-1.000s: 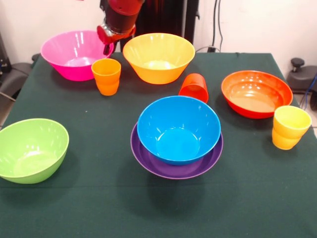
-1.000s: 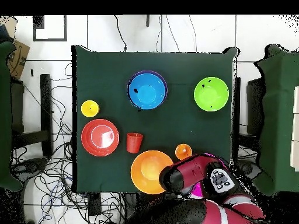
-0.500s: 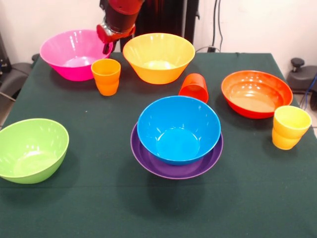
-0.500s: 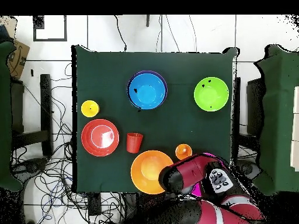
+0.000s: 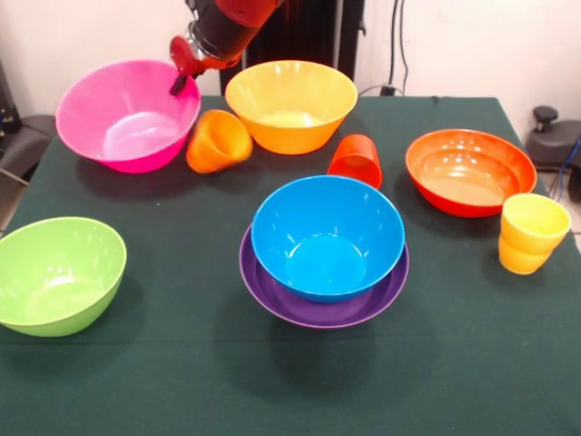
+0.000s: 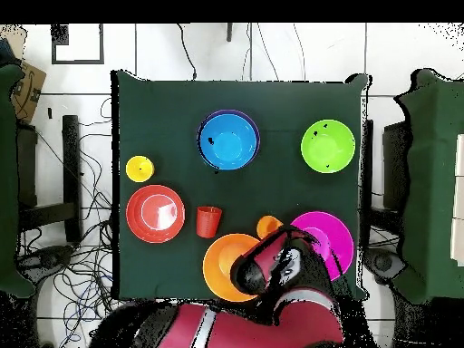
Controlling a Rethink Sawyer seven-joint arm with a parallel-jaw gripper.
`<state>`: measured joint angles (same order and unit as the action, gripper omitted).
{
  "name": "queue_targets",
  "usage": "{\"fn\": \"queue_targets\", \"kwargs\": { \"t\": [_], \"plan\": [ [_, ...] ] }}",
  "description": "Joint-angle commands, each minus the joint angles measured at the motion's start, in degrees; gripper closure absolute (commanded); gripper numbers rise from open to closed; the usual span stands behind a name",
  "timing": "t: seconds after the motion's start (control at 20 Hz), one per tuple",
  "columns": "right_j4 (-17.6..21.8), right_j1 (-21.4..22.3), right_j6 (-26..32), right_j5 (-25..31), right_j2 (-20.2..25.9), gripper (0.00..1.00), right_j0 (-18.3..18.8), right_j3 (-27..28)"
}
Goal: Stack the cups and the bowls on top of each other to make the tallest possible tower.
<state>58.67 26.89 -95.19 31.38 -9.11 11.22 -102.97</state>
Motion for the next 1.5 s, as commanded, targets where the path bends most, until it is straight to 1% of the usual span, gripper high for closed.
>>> {"fn": "queue_targets", "kwargs": {
  "t": [0.05, 0.35, 0.5, 0.8, 1.05, 1.15, 1.25, 1.35, 1.5],
  "plan": [
    [3.5, -2.4, -15.9, -1.3, -4.0, 1.00, -4.9, 8.1],
    [3.3, -2.2, -21.2, -0.1, -8.3, 1.00, -9.4, 8.6],
    [3.5, -2.6, -22.7, 0.3, -10.2, 1.00, -10.9, 8.6],
    [2.9, -4.2, -24.6, -1.1, -12.2, 1.00, -12.1, 9.3],
    [1.9, -3.4, -25.6, -4.1, -13.7, 1.00, -12.5, 9.0],
    [0.4, -1.8, -24.2, -5.9, -12.8, 1.00, -11.5, 8.3],
    [-1.3, 1.2, -21.0, -7.9, -10.7, 1.00, -9.3, 6.6],
    [-3.4, 6.0, -16.1, -9.4, -7.1, 1.00, -5.8, 3.9],
    [-6.1, 13.2, -9.4, -11.0, -0.9, 1.00, 0.4, -0.8]
  ]
}}
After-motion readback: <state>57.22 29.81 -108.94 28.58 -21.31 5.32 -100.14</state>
